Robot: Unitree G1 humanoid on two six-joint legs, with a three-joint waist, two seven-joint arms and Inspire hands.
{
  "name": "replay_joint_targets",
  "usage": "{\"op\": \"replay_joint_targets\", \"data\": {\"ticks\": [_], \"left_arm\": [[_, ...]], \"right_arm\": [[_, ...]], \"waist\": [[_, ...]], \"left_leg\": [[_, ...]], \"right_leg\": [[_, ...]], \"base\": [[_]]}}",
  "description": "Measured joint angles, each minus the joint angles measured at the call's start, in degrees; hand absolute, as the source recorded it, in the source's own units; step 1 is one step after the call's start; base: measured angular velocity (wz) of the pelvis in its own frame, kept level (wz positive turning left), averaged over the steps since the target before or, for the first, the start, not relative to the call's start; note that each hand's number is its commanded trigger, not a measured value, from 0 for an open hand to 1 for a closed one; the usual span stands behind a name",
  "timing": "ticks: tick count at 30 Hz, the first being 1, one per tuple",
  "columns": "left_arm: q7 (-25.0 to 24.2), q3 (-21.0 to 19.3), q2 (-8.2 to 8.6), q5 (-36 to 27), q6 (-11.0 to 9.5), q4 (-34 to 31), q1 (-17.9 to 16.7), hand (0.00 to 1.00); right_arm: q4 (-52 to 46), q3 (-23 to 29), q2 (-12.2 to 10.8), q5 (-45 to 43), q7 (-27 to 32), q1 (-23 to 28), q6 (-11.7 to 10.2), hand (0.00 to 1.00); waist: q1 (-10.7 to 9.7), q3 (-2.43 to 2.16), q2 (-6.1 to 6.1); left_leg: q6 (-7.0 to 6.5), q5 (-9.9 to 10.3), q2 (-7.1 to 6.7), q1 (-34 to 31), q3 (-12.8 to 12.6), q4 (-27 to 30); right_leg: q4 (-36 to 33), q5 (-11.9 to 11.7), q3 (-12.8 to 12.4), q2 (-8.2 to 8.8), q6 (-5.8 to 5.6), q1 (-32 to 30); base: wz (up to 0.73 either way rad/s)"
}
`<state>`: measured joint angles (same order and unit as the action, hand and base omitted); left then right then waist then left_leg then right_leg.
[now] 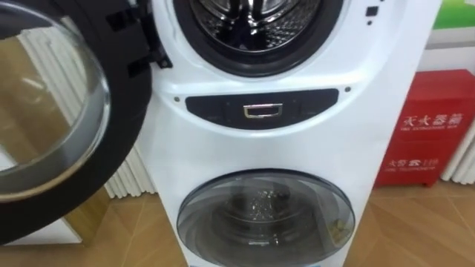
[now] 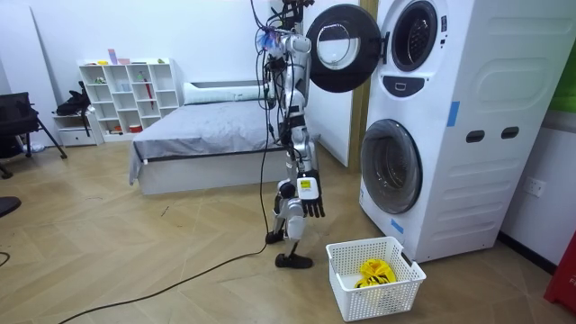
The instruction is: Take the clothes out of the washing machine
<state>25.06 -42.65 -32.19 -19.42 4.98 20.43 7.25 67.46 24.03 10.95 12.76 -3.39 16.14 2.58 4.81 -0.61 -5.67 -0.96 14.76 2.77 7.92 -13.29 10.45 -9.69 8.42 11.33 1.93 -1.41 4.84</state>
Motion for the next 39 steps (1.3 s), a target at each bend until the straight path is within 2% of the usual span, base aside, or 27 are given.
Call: {"op": "replay_joint_targets", "data": {"ticks": [1, 3, 5, 9, 11, 14, 16, 17, 19, 20, 22, 26, 29, 30, 33, 34, 36, 37, 38, 39], "left_arm": [[0.1, 0.0, -0.71, 0.4, 0.0, -0.6, 0.1, 0.00], [0.0, 0.3, -0.98, 0.3, 0.8, -2.6, 0.5, 0.00], [-0.3, 0.9, -0.97, 0.4, 1.5, -5.0, 0.5, 0.00], [-0.2, 2.0, -0.89, 1.8, 2.2, -10.6, 0.5, 0.00], [-0.2, 2.2, -0.12, 2.2, 2.2, -13.8, 0.5, 0.00], [-0.2, 2.4, 2.47, 2.1, 2.6, -21.9, -0.4, 0.00], [-0.6, 3.3, 5.83, 2.3, 3.1, -30.3, -2.4, 0.00], [-1.0, 3.4, 6.65, 2.8, 3.2, -32.2, -3.2, 0.00], [-2.8, 3.9, 9.79, 3.4, 3.2, -37.1, -5.4, 0.00], [-3.3, 4.3, 10.58, 3.5, 3.2, -37.9, -5.7, 0.00], [-6.0, 6.3, 12.72, 4.4, 3.4, -40.7, -7.5, 0.00], [-11.8, 9.9, 13.46, 4.7, 3.9, -42.2, -9.5, 0.00], [-17.3, 14.9, 13.71, 7.8, 5.9, -44.1, -10.8, 0.00], [-20.8, 16.9, 13.95, 9.3, 6.2, -45.5, -11.8, 0.00], [-27.4, 23.0, 14.03, 11.2, 7.9, -46.0, -11.9, 0.00], [-29.1, 24.2, 14.13, 11.2, 8.7, -46.0, -11.8, 0.00], [-31.6, 25.2, 14.13, 10.7, 8.8, -46.3, -11.8, 0.00], [-33.4, 25.6, 14.13, 9.6, 8.9, -46.3, -11.9, 0.00], [-34.2, 26.0, 14.13, 8.6, 9.0, -46.3, -11.9, 0.00], [-35.9, 26.6, 14.20, 7.6, 9.4, -46.3, -11.9, 0.00]], "right_arm": [[-0.4, 0.0, 0.0, -0.7, -0.4, 0.2, 0.0, 0.00], [-0.4, 0.0, 0.0, -1.3, -0.6, 0.3, 0.1, 0.00], [-0.6, -0.2, 0.1, -1.3, -0.9, 0.2, 0.7, 0.00], [-0.1, -0.3, 0.0, -0.9, -1.6, -0.7, 1.0, 0.00], [0.1, -1.1, 0.0, -0.8, -2.2, -1.1, 1.1, 0.00], [0.3, -3.1, 0.0, -0.9, -3.3, -1.6, 1.3, 0.00], [2.0, -3.2, 0.1, -1.3, -3.9, -2.7, 1.6, 0.00], [2.0, -3.5, 0.1, -1.5, -3.9, -2.9, 1.9, 0.00], [1.9, -5.4, 0.0, -1.3, -4.6, -3.3, 2.5, 0.00], [1.9, -5.5, 0.0, -1.0, -4.9, -3.3, 2.6, 0.00], [1.9, -7.1, 0.0, 0.4, -4.9, -3.5, 2.6, 0.00], [1.7, -8.2, 0.0, 1.0, -4.8, -3.8, 2.6, 0.00], [1.3, -9.8, 0.0, 1.4, -4.2, -3.7, 2.5, 0.00], [1.3, -9.8, 0.0, 1.4, -4.3, -3.6, 2.6, 0.00], [1.1, -9.9, 0.1, 1.4, -4.2, -3.8, 3.0, 0.00], [1.1, -10.0, 0.3, 1.6, -4.1, -4.1, 3.1, 0.00], [1.1, -10.7, 0.9, 2.5, -3.3, -4.3, 3.1, 0.00], [1.0, -10.9, 1.3, 2.7, -2.8, -4.4, 3.2, 0.00], [0.8, -11.0, 1.5, 2.7, -2.6, -4.4, 3.2, 0.00], [0.6, -11.3, 1.8, 2.7, -2.2, -4.4, 3.3, 0.00]], "waist": [[-0.2, -0.04, 0.10], [-0.6, 0.01, 0.49], [-0.6, 0.05, 0.69], [-1.1, 0.43, 1.34], [-1.6, 0.65, 1.65], [-2.5, 1.07, 2.31], [-2.9, 1.24, 2.74], [-2.9, 1.24, 2.75], [-2.9, 1.23, 2.80], [-3.0, 1.23, 2.81], [-3.0, 1.15, 3.02], [-3.0, 1.12, 3.30], [-3.0, 1.06, 3.31], [-3.1, 1.00, 3.33], [-4.2, 0.68, 2.75], [-4.7, 0.51, 2.22], [-5.0, 0.12, 1.62], [-5.0, 0.25, 1.07], [-5.1, 0.38, 1.13], [-5.6, 0.31, 0.65]], "left_leg": [[0.00, 0.0, -0.08, -0.4, 0.7, 0.2], [-0.03, 0.0, -0.43, -0.4, 1.5, 0.3], [-0.05, 0.0, -0.30, -0.3, 2.0, 0.5], [-0.30, -0.2, -0.56, -0.3, 3.3, 0.4], [-0.45, -0.2, -0.76, -0.3, 4.5, 0.5], [-0.83, -0.5, -1.29, -1.0, 6.4, 1.0], [-1.30, -1.2, -1.84, -1.4, 8.0, 0.9], [-1.38, -1.3, -1.94, -1.4, 8.2, 0.8], [-1.75, -1.6, -2.39, -1.4, 8.6, 0.7], [-1.84, -1.6, -2.48, -1.5, 8.8, 0.7], [-2.09, -1.8, -2.72, -1.9, 9.5, 0.7], [-2.33, -1.9, -3.20, -3.4, 10.3, 1.4], [-2.46, -2.0, -3.46, -4.1, 10.3, 1.8], [-2.48, -2.1, -3.48, -4.4, 10.3, 2.1], [-2.46, -2.1, -3.45, -4.8, 10.2, 2.4], [-2.45, -2.1, -3.45, -4.8, 10.1, 2.4], [-2.36, -2.1, -3.38, -4.8, 9.4, 2.2], [-2.30, -2.2, -3.37, -4.3, 8.7, 1.6], [-2.29, -2.3, -3.38, -4.1, 8.5, 1.3], [-2.30, -2.4, -3.36, -3.7, 8.3, 0.9]], "right_leg": [[0.0, 0.0, 0.4, 0.07, 0.00, 0.1], [0.0, 0.0, 1.1, 0.20, 0.01, 0.1], [0.0, 0.0, 1.5, 0.31, 0.01, 0.4], [0.0, 0.0, 1.5, 0.55, -0.05, 1.4], [0.1, -0.1, 1.6, 0.70, -0.16, 2.0], [0.1, 0.0, 1.8, 1.13, -0.30, 2.3], [0.1, -0.3, 1.8, 1.64, -0.77, 2.3], [0.1, -0.4, 1.8, 1.70, -0.88, 2.3], [0.0, -0.4, 2.0, 2.12, -0.91, 2.4], [0.0, -0.4, 2.3, 2.25, -0.93, 2.5], [0.1, -0.8, 3.1, 2.53, -1.56, 2.6], [0.1, -0.9, 3.2, 2.99, -1.80, 2.3], [0.2, -1.0, 3.1, 3.22, -1.92, 2.0], [0.1, -1.0, 3.1, 3.26, -1.92, 1.9], [0.1, -1.0, 3.0, 3.25, -1.93, 1.6], [0.1, -1.0, 2.8, 3.20, -1.92, 1.4], [0.1, -1.0, 2.1, 3.06, -1.86, 0.9], [0.1, -1.0, 1.4, 3.00, -1.86, 0.9], [0.2, -1.0, 1.3, 3.00, -1.86, 0.8], [0.1, -1.0, 1.3, 2.99, -1.86, 0.9]], "base": [[0.14], [0.19], [0.15], [0.21], [0.31], [0.43], [0.47], [0.21], [0.11], [0.16], [0.16], [0.11], [0.00], [-0.03], [-0.06], [-0.11], [-0.25], [-0.31], [-0.22], [-0.15]]}}
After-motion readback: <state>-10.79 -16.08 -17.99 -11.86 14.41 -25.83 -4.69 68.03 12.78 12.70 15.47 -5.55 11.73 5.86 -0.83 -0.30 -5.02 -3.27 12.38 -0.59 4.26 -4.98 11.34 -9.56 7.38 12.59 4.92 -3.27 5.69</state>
